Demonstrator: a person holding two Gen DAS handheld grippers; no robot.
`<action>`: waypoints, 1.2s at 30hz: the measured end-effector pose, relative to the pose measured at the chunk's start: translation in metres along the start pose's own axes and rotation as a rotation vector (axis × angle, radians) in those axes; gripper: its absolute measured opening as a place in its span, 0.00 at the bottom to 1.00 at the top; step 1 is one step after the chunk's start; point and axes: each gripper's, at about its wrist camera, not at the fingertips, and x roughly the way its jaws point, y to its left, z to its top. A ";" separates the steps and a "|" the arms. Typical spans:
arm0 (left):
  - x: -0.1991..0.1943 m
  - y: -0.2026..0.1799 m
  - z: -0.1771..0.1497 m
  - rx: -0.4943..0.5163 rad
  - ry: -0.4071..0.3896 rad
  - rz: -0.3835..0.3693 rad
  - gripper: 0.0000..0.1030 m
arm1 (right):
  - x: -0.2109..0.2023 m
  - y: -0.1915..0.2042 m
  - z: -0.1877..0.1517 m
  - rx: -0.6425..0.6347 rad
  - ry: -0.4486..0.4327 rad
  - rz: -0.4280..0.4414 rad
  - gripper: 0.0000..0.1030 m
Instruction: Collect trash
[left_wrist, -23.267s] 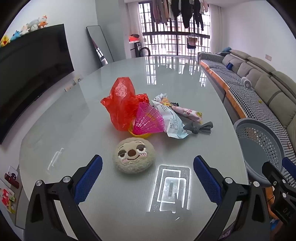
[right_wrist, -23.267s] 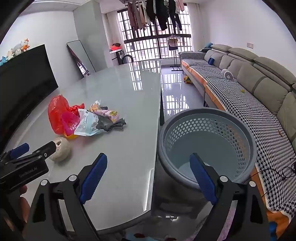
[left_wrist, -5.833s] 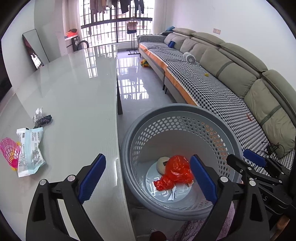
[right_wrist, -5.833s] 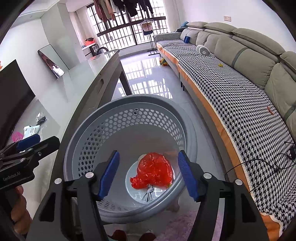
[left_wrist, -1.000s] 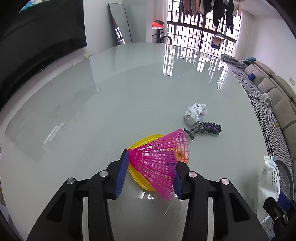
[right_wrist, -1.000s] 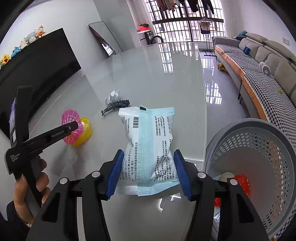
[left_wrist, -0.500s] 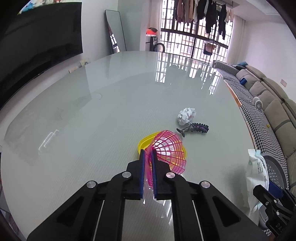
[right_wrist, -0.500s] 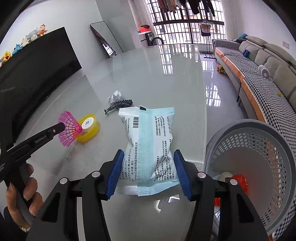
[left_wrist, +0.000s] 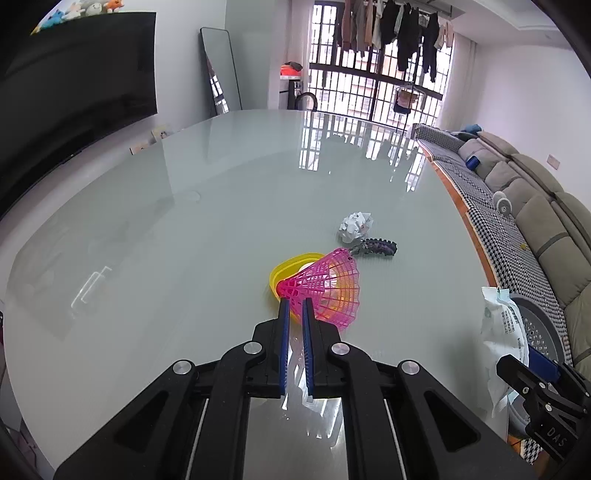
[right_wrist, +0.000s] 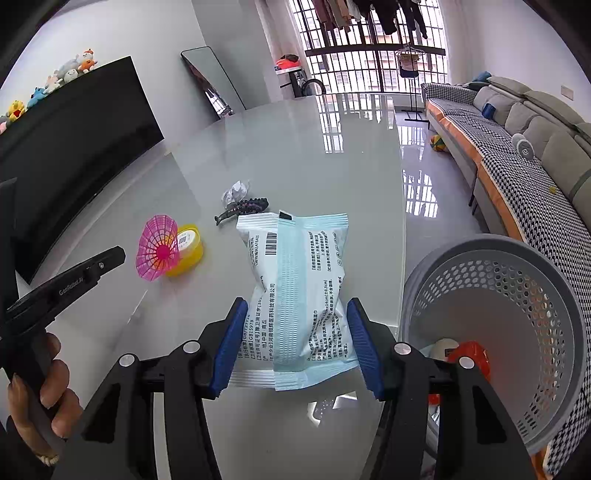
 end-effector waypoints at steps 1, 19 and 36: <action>-0.001 -0.001 0.000 0.005 0.000 -0.001 0.07 | -0.001 0.000 -0.001 0.001 -0.001 0.000 0.52; 0.005 -0.026 -0.010 0.097 0.010 0.013 0.58 | 0.002 -0.010 -0.005 0.030 0.000 0.036 0.52; 0.057 -0.046 0.003 0.112 0.086 0.061 0.87 | 0.013 -0.034 -0.001 0.074 0.011 0.066 0.52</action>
